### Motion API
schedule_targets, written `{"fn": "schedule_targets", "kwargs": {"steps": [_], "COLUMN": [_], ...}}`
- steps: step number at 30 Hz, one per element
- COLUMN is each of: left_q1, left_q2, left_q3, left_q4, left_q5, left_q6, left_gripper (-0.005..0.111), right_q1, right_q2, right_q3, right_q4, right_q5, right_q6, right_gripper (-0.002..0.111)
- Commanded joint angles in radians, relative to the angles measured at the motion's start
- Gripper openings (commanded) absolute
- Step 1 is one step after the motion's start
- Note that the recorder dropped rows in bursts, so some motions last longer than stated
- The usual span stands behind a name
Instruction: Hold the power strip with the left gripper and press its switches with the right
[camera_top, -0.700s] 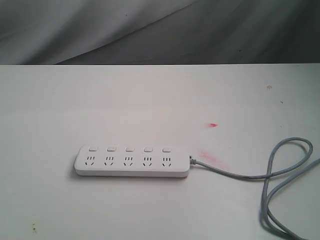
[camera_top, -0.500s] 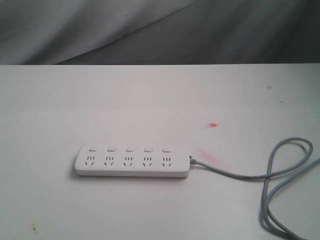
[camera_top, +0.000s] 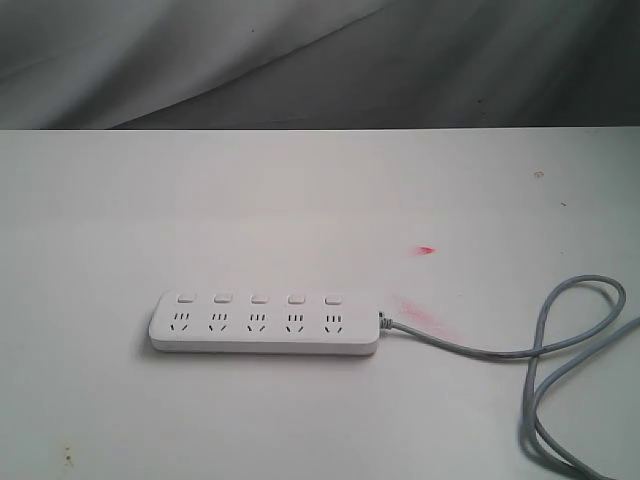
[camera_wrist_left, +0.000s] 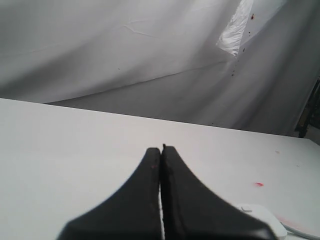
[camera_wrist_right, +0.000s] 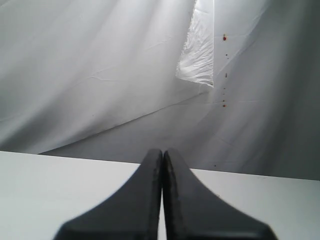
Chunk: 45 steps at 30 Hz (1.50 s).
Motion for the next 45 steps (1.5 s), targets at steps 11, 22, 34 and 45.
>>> {"fn": "schedule_targets", "kwargs": {"steps": [11,22,34,45], "left_q1": [-0.003,-0.003,-0.003,-0.003], "left_q2": [-0.004,-0.004,0.211,0.782], "left_q3": [0.005,0.005,-0.330,-0.742], "left_q4": [0.033,-0.070,-0.076,-0.079], "left_q5": [-0.009,-0.116,0.337,0.683], "left_q6": [-0.007,-0.036,0.217,0.804], "left_gripper": [0.000,0.000,0.000,0.000], "right_q1": [-0.006,-0.006,-0.006,-0.006], "right_q2": [-0.006,-0.006,-0.006,-0.006], "right_q3": [0.003,0.003,0.003,0.003], "right_q4": [0.001,0.001,0.001,0.001], "right_q5": [-0.001,-0.001,-0.001,-0.001], "right_q6": [0.000,0.000,0.000,0.000], "right_gripper": [0.000,0.000,0.000,0.000]}}
